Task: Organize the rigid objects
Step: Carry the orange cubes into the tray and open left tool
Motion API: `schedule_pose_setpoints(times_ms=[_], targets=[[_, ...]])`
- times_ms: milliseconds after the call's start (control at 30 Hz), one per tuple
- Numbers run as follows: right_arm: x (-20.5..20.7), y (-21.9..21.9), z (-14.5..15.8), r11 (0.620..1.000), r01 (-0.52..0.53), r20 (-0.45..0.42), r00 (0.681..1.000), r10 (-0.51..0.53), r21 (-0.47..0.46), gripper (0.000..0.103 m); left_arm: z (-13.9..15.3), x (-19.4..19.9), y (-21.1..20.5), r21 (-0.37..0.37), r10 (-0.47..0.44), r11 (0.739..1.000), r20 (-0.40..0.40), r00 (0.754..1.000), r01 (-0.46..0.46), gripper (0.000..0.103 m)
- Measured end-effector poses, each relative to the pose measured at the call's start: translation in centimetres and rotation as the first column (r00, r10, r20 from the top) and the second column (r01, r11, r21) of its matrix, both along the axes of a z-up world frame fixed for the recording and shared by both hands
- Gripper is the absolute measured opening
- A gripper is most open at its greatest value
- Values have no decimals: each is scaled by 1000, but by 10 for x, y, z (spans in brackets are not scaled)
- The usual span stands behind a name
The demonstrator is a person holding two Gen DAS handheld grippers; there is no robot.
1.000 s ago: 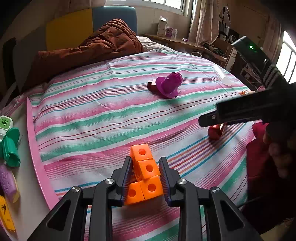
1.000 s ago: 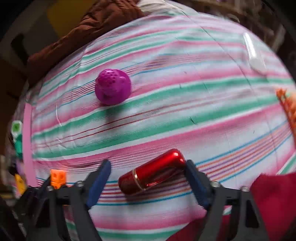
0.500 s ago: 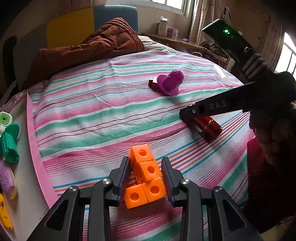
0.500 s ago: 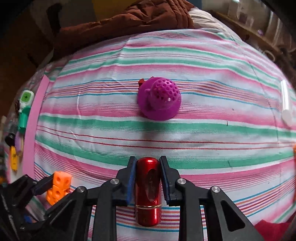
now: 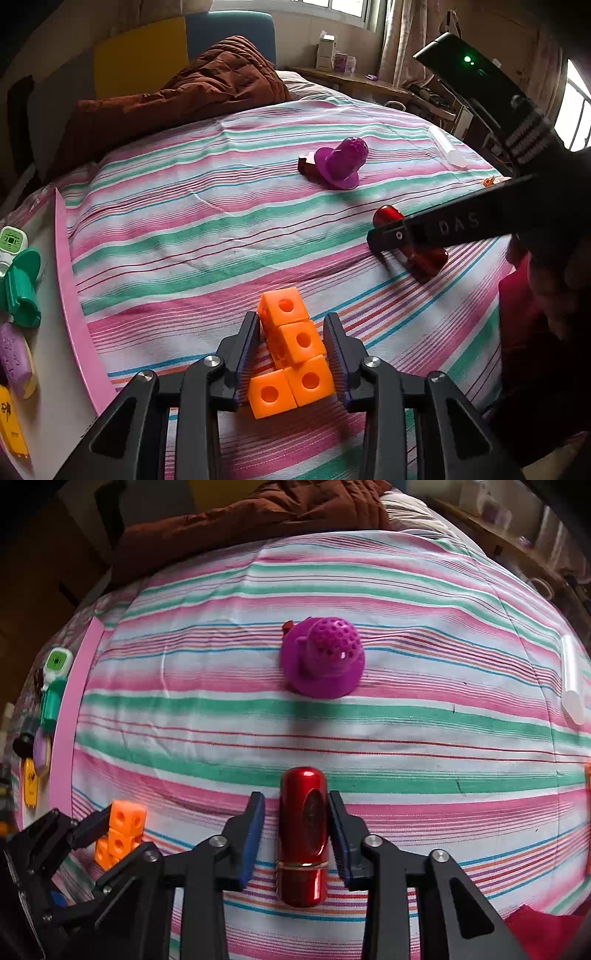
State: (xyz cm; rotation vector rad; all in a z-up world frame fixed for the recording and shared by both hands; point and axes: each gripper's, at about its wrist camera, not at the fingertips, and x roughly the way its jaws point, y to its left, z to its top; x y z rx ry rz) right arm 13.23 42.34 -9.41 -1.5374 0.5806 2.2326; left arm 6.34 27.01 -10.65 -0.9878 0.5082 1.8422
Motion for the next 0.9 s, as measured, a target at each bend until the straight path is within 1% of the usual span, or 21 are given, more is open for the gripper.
schedule_pose_setpoints(times_ms=[67,167,233,333,433,500,533,633,767,900], targets=[[-1,-4,0,999,-26,12,1000,26,22,43,0,0,0,-1,5,1000,-1,1000,-5,37],[-2,-12,-1,997,-48,26,999,46,59,42,-1,1,0,-2,8,1000,-8,1000,-8,37],[-1,-15,1,994,-57,34,998,54,93,26,-1,1,0,0,9,1000,-9,1000,-9,37],[-5,-17,1,990,-68,37,997,64,126,26,1,1,-1,-5,40,999,-20,999,-40,32],[-11,-19,0,986,-86,44,996,81,142,26,3,3,-1,-3,38,999,-27,999,-38,31],[-8,-16,1,987,-93,44,995,88,131,28,3,3,-1,-3,39,999,-29,999,-39,31],[-17,-16,-2,990,-83,39,996,79,117,28,3,3,-1,-4,39,999,-30,999,-39,31],[-14,-12,-2,993,-73,34,997,70,98,28,6,5,-2,1,38,999,-33,999,-38,29],[-11,-15,0,987,-94,47,995,88,132,27,12,9,-4,11,34,999,-46,998,-34,26],[-11,-21,2,974,-130,63,991,120,188,27,20,9,-8,28,37,999,-54,998,-36,24]])
